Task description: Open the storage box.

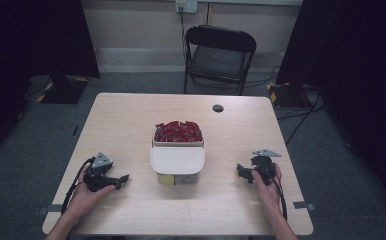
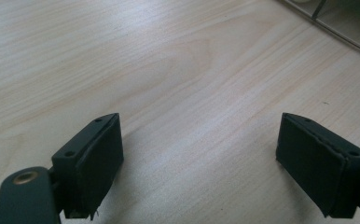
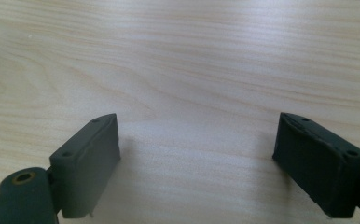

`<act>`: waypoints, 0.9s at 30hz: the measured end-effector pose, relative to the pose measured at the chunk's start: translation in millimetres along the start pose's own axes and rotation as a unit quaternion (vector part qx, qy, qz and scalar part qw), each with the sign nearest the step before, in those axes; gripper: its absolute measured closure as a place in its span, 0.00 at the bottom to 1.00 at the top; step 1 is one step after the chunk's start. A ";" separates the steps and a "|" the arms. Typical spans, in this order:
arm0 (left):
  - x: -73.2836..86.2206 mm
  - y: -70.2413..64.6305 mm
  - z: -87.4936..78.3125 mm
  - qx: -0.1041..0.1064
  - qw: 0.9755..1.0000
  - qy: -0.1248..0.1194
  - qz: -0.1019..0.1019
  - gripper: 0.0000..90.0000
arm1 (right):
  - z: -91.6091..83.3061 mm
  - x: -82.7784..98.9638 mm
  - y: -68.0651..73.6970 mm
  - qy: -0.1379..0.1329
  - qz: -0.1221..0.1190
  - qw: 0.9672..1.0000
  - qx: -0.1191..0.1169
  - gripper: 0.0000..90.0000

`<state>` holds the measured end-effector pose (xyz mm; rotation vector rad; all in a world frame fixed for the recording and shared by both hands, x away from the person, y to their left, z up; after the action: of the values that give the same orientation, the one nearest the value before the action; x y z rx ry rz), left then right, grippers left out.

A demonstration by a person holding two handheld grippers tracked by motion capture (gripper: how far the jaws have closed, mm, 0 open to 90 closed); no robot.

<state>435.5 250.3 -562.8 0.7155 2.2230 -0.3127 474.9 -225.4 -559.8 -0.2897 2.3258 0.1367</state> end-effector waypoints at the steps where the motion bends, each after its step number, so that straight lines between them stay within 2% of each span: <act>1: 0.0 0.0 0.0 0.000 1.000 0.000 0.000 0.16 | -0.5 0.2 -0.5 0.002 -0.002 1.000 0.000 0.16; 3: 0.0 0.0 0.0 0.000 1.000 0.000 0.000 0.16 | -0.9 0.4 -0.7 0.004 -0.001 1.000 0.000 0.16; 8: 0.0 -0.1 0.0 0.000 1.000 0.000 0.000 0.16 | -8.1 -3.2 3.1 -0.007 0.005 1.000 -0.018 0.16; 10: 0.0 -0.1 0.0 0.000 1.000 0.000 0.000 0.16 | -13.0 -6.8 7.9 -0.020 0.004 0.999 -0.034 0.16; 13: 0.0 -0.1 0.0 0.000 1.000 0.000 0.000 0.16 | -14.1 -7.3 10.0 -0.021 0.003 0.999 -0.040 0.16; 15: 0.0 0.0 0.0 0.000 1.000 0.000 0.000 0.16 | -15.9 -8.3 13.9 -0.024 0.003 0.998 -0.059 0.16; 19: 0.0 0.0 0.0 0.000 1.000 0.000 0.000 0.16 | -19.3 -10.4 16.9 -0.030 0.010 0.996 -0.078 0.17; 21: 0.0 -0.1 0.0 0.000 1.000 0.000 0.000 0.16 | -23.1 -12.7 18.4 -0.039 0.004 0.996 -0.074 0.18; 24: 0.0 0.0 0.0 0.000 1.000 0.000 0.000 0.16 | -28.2 -14.8 23.2 -0.047 0.001 0.996 -0.080 0.18; 27: 0.0 0.0 0.0 0.000 1.000 0.000 0.000 0.16 | -31.0 -17.0 30.9 -0.044 -0.012 0.996 -0.080 0.18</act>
<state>435.5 250.3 -562.8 0.7154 2.2229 -0.3129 457.2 -198.4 -525.7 -0.3836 2.2259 0.3196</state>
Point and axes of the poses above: each handheld gripper's, and its own axes: z roughly forward along the jaws, x roughly out of its underside, y roughly to its left, the point moved 9 cm from there along z, roughly forward along the jaws
